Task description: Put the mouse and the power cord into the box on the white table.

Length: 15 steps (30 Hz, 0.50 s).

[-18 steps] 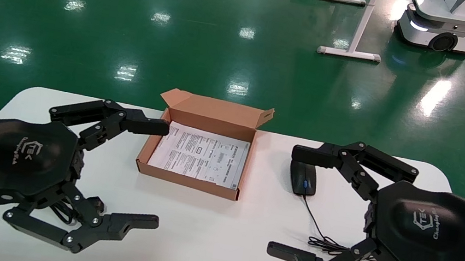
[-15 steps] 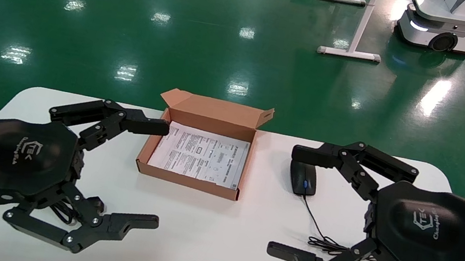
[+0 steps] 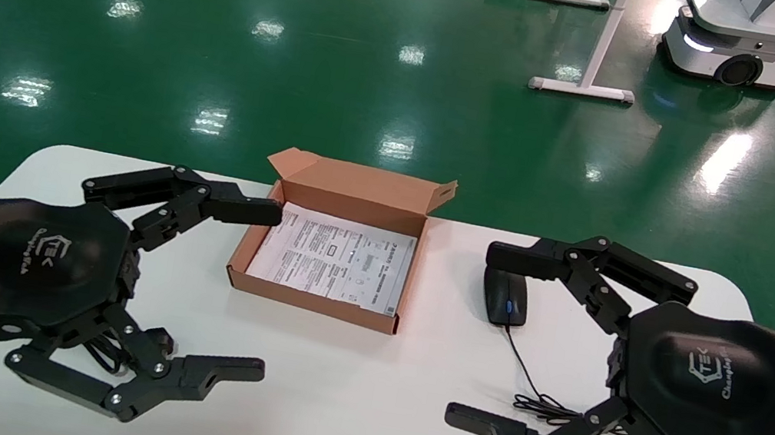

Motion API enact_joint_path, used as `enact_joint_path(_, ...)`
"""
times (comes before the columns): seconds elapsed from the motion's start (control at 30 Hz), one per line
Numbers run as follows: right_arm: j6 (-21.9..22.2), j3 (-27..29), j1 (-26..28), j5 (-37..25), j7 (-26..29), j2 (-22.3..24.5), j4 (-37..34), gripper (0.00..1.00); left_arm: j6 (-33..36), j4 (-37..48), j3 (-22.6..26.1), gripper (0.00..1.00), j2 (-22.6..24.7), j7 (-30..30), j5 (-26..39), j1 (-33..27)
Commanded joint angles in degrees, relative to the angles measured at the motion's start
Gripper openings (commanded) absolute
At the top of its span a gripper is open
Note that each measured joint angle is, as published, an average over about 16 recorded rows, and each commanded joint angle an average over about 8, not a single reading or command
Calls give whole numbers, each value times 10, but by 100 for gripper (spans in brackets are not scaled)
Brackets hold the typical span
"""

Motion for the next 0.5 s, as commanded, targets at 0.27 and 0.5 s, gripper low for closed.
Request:
enact_joint_path(0.27, -6, 0, 5, -8, -12, 0, -4, 100, 28, -12, 34, 100, 0, -5, 50, -29)
enact_joint_path(0.5, -40, -19, 43, -80, -107, 4, -73, 100, 52, -3, 148, 100, 1, 5, 202, -141)
